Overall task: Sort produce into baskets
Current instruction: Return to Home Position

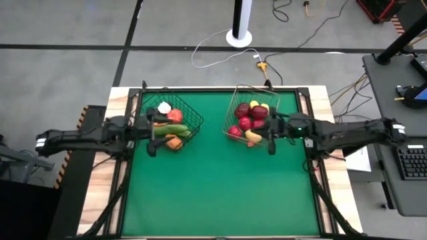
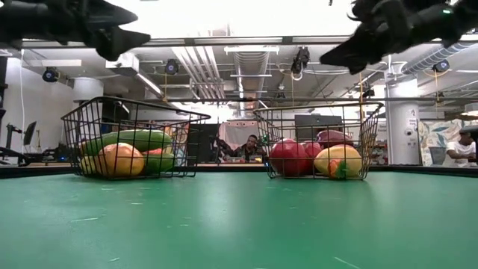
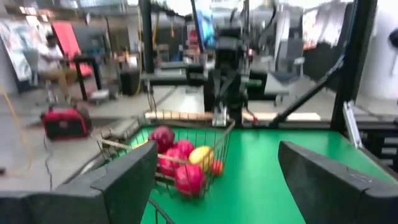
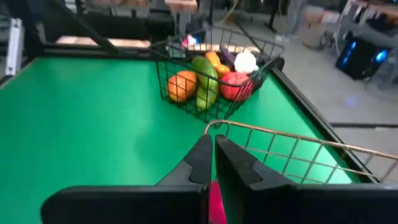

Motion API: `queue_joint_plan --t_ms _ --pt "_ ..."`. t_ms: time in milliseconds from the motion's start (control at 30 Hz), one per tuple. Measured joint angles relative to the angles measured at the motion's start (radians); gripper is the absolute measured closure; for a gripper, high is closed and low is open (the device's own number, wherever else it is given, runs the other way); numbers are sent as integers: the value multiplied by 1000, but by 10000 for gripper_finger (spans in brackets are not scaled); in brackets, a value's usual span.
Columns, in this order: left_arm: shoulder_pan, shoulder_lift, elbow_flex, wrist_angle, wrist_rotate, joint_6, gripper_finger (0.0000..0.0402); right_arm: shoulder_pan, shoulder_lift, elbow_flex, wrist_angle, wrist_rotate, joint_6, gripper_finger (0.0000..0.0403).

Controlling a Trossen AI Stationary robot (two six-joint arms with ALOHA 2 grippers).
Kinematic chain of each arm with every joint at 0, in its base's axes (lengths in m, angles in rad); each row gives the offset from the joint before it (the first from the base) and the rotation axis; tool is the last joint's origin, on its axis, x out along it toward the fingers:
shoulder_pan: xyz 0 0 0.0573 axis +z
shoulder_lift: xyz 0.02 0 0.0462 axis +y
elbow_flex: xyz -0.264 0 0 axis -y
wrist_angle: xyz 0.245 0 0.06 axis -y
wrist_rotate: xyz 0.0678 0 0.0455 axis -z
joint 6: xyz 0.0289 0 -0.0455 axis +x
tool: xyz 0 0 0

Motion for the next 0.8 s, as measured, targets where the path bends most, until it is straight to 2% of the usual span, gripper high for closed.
queue_joint_plan --t_ms 167,300,400,500,600,800 --pt "0 -146 -107 83 0 2 86 0 -178 -127 23 -4 13 390" --pt "0 -250 -216 184 0 -15 86 0 -295 -245 127 -83 26 390" --pt "0 -324 -282 246 0 -32 86 0 -376 -314 152 -96 53 390" --pt "0 -396 -303 238 0 -42 86 0 -467 -365 132 -97 64 390" --pt "0 -455 -289 156 0 -47 86 0 -567 -395 92 -99 78 390" --pt "0 -453 -303 121 -8 -66 86 0 -766 -434 -25 -165 58 390"
